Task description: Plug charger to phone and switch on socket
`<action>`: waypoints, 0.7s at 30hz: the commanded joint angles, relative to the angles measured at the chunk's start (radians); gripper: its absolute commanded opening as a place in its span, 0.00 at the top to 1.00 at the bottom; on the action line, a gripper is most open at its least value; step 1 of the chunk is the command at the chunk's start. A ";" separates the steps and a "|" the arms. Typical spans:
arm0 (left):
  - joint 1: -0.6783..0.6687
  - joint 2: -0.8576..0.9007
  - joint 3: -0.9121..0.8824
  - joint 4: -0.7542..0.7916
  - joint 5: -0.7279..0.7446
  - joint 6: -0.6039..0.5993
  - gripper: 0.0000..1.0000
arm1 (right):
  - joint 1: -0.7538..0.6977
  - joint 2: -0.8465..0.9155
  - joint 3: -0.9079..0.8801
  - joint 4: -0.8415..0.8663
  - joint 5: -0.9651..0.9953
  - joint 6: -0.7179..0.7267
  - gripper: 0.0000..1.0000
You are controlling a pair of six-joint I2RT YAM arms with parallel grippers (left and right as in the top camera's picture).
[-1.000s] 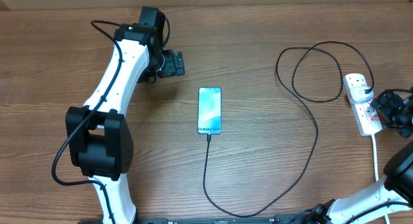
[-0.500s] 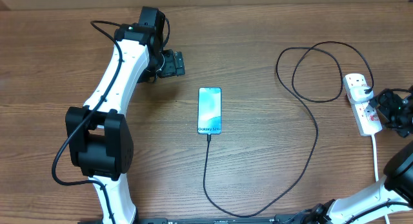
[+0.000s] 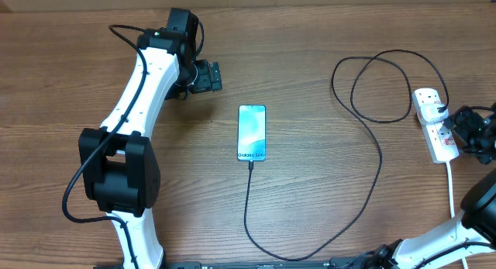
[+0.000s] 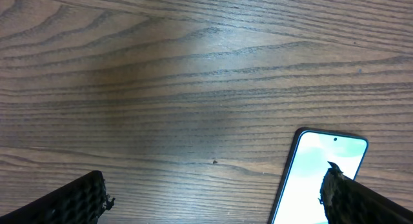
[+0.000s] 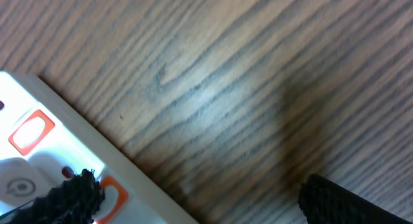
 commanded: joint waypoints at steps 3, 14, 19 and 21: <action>0.004 -0.008 0.002 0.000 -0.010 0.011 0.01 | 0.004 0.011 -0.005 0.031 0.012 0.007 0.00; 0.004 -0.008 0.002 0.000 -0.010 0.012 0.00 | 0.004 0.011 -0.005 0.008 0.011 0.018 0.00; 0.004 -0.008 0.002 0.000 -0.010 0.012 0.00 | 0.005 0.011 -0.005 -0.022 0.011 0.018 0.00; 0.004 -0.008 0.002 0.000 -0.010 0.011 0.00 | 0.005 0.011 -0.005 -0.028 0.011 0.018 0.00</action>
